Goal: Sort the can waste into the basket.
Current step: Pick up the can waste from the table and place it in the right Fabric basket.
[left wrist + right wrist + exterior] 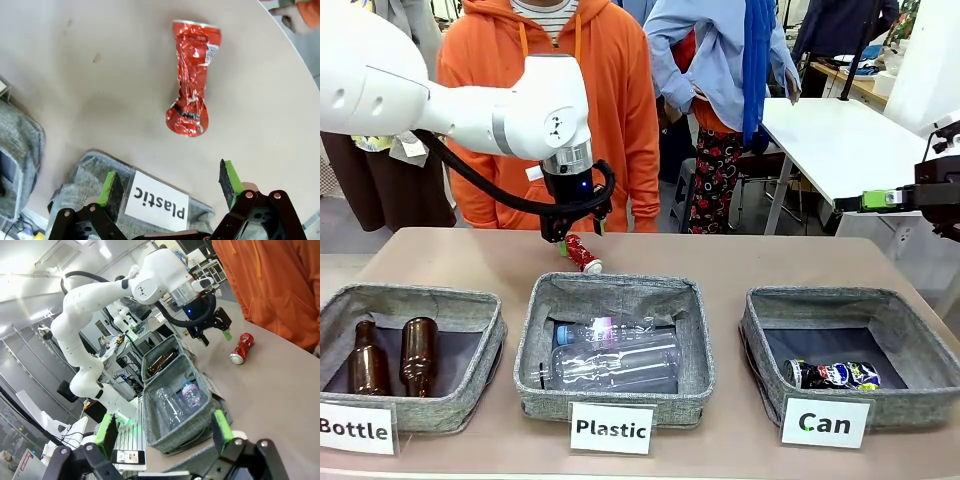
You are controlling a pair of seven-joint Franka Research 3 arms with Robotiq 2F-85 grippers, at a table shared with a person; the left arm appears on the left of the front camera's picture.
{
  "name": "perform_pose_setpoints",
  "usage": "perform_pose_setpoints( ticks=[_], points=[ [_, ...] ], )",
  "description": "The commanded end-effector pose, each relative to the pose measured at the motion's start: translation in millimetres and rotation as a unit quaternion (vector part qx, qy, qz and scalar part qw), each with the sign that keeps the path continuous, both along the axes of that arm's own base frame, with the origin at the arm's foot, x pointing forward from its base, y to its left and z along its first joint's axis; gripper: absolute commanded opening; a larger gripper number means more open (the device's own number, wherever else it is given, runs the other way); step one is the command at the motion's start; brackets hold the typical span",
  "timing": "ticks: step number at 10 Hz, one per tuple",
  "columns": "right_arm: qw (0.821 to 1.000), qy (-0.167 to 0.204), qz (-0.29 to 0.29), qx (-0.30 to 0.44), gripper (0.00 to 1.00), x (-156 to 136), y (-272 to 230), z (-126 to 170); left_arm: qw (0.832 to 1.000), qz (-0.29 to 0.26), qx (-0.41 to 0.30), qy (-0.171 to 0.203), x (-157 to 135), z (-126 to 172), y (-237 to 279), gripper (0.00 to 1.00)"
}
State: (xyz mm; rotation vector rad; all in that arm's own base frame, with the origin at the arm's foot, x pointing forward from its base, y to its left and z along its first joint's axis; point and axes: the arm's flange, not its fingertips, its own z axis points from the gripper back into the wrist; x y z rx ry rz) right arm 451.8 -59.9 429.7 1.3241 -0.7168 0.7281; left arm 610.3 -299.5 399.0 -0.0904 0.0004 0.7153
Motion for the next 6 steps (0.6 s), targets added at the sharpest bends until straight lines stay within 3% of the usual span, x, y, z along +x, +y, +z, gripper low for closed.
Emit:
perform_pose_setpoints(
  ticks=[1,6],
  points=[
    [1.000,-0.002,-0.002,-0.005,1.00,-2.2,0.1,1.9,0.999,0.006,0.033,0.012,13.2,-0.2,-2.2,1.00],
    [1.000,-0.002,-0.002,-0.005,1.00,-2.2,0.1,1.9,1.000,-0.019,0.013,0.014,42.0,-23.4,-0.7,1.00]
  ],
)
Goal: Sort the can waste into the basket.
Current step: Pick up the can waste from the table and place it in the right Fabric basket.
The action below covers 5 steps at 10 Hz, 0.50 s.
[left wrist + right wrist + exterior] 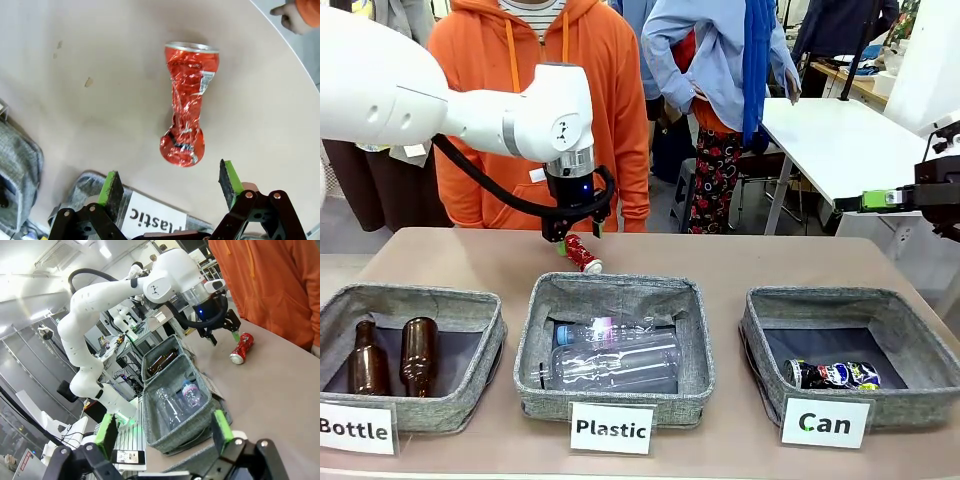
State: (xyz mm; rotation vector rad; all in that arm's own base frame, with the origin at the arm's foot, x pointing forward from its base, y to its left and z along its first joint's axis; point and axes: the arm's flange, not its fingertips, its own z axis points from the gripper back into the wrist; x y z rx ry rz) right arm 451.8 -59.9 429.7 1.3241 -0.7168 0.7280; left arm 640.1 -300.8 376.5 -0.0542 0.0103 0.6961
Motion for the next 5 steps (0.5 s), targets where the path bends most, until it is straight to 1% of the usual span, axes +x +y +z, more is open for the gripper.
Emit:
perform_pose_setpoints(
  ticks=[1,2,4,5],
  points=[
    [1.000,-0.002,-0.002,-0.005,1.00,-2.2,0.1,1.9,1.000,0.003,0.001,-0.004,17.0,-6.9,-0.7,1.00],
    [1.000,-0.002,-0.002,-0.005,1.00,-2.2,0.1,1.9,1.000,0.005,-0.002,-0.005,22.6,-12.3,-2.9,1.00],
    [1.000,-0.002,-0.002,-0.005,1.00,-2.2,0.1,1.9,1.000,0.006,0.018,0.022,28.5,-23.2,-3.0,1.00],
    [1.000,-0.002,-0.002,-0.005,1.00,-2.2,0.1,1.9,0.999,0.010,0.023,0.027,30.9,-28.2,-1.6,1.00]
  ],
)
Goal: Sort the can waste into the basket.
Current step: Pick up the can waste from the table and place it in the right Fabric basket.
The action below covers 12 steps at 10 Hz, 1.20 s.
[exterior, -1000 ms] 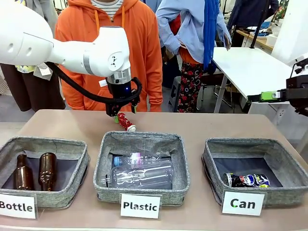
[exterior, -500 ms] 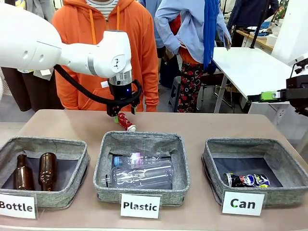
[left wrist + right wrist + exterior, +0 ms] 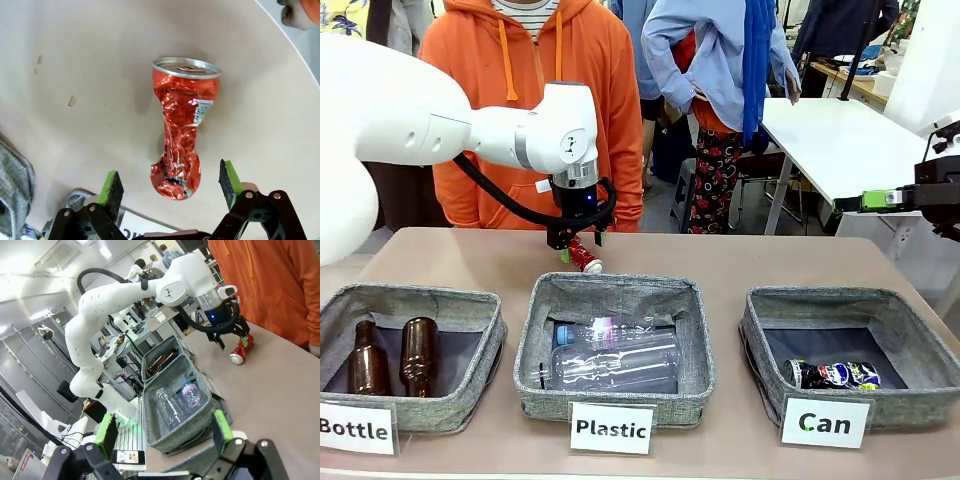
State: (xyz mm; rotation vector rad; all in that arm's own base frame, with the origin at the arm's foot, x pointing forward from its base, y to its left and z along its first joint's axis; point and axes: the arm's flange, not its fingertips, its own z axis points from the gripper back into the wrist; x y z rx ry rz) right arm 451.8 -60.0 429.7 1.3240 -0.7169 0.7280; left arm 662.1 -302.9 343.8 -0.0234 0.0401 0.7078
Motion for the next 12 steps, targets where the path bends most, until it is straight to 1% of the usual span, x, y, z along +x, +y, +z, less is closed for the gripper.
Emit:
perform_pose_setpoints(
  ticks=[1,2,5,8,9,10,11,12],
  points=[
    [1.000,-0.002,-0.002,-0.005,1.00,-2.2,0.2,1.9,1.000,0.006,0.010,0.005,13.4,-0.7,2.2,1.00],
    [1.000,-0.002,-0.002,-0.005,1.00,-2.2,0.2,1.9,1.000,0.013,0.009,-0.003,18.4,-6.7,3.6,1.00],
    [1.000,-0.002,-0.002,-0.005,1.00,-2.2,0.2,1.9,0.999,0.016,0.026,0.016,34.3,-25.5,3.4,1.00],
    [1.000,-0.002,-0.002,-0.005,1.00,-2.2,0.2,1.9,0.998,0.031,0.045,0.011,43.3,-40.9,5.0,1.00],
    [1.000,-0.002,-0.002,-0.005,1.00,-2.2,0.2,1.9,0.998,0.030,0.045,0.022,44.5,-46.0,4.0,1.00],
    [1.000,-0.002,-0.002,-0.005,1.00,-2.2,0.2,1.9,0.997,0.033,0.059,0.029,45.7,-51.0,3.0,1.00],
    [1.000,-0.002,-0.002,-0.005,1.00,-2.2,0.2,1.9,0.996,0.032,0.071,0.047,45.9,-53.5,2.3,1.00],
    [1.000,-0.002,-0.002,-0.005,1.00,-2.2,0.2,1.9,0.994,0.031,0.083,0.060,46.2,-54.9,2.8,0.40]
  ],
)
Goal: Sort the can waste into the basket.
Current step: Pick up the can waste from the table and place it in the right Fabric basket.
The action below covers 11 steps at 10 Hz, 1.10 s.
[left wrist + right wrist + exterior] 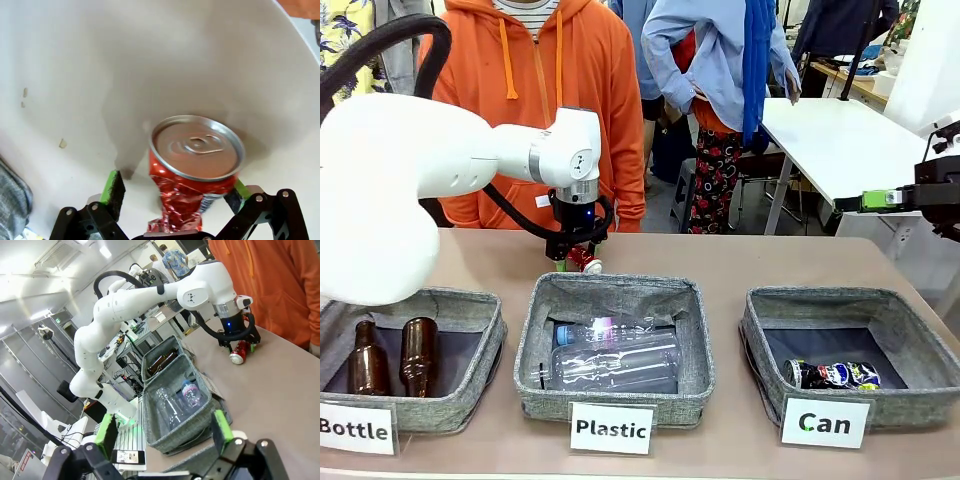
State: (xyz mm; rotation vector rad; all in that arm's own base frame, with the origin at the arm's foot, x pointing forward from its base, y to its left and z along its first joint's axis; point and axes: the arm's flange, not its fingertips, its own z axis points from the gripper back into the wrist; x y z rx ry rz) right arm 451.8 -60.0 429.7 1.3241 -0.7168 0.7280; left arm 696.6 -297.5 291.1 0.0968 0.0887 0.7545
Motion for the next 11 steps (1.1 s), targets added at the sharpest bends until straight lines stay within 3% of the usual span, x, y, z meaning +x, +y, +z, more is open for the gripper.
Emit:
perform_pose_setpoints(
  ticks=[1,2,3,4,9,11],
  points=[
    [1.000,-0.002,-0.002,-0.005,1.00,-2.2,0.2,1.9,0.999,0.009,0.030,0.018,10.8,-2.1,-3.5,0.40],
    [1.000,-0.002,-0.002,-0.005,1.00,-2.2,0.2,1.9,0.999,0.010,0.029,0.019,9.1,-2.2,-5.1,0.00],
    [1.000,-0.002,-0.002,-0.005,1.00,-2.2,0.2,1.9,0.999,0.010,0.033,0.020,9.7,-2.7,-5.8,0.35],
    [1.000,-0.002,-0.002,-0.005,1.00,-2.2,0.2,1.9,0.999,0.010,0.034,0.021,10.3,-2.7,-5.7,0.00],
    [1.000,-0.002,-0.002,-0.005,1.00,-2.2,0.2,1.9,0.999,0.009,0.034,0.019,8.2,1.0,-2.3,0.00],
    [1.000,-0.002,-0.002,-0.005,1.00,-2.2,0.2,1.9,1.000,-0.005,0.000,0.021,-4.6,15.6,4.4,0.00]
  ],
)
